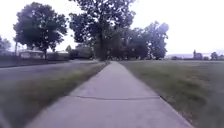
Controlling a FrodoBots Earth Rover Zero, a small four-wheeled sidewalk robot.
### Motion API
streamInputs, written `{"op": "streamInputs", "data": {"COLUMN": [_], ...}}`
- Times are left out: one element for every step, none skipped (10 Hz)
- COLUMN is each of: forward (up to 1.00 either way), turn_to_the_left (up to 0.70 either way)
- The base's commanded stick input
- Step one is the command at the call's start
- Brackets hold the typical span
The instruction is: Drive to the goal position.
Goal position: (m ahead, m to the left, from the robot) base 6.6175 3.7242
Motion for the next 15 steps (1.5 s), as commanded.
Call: {"op": "streamInputs", "data": {"forward": [0.70, 0.70, 0.70, 0.70, 0.70, 0.70, 0.70, 0.70, 0.70, 0.70, 0.70, 0.70, 0.70, 0.70, 0.70], "turn_to_the_left": [-0.14, -0.14, -0.14, 0.00, 0.00, 0.00, 0.00, 0.00, 0.00, -0.04, 0.00, 0.00, 0.00, 0.00, 0.00]}}
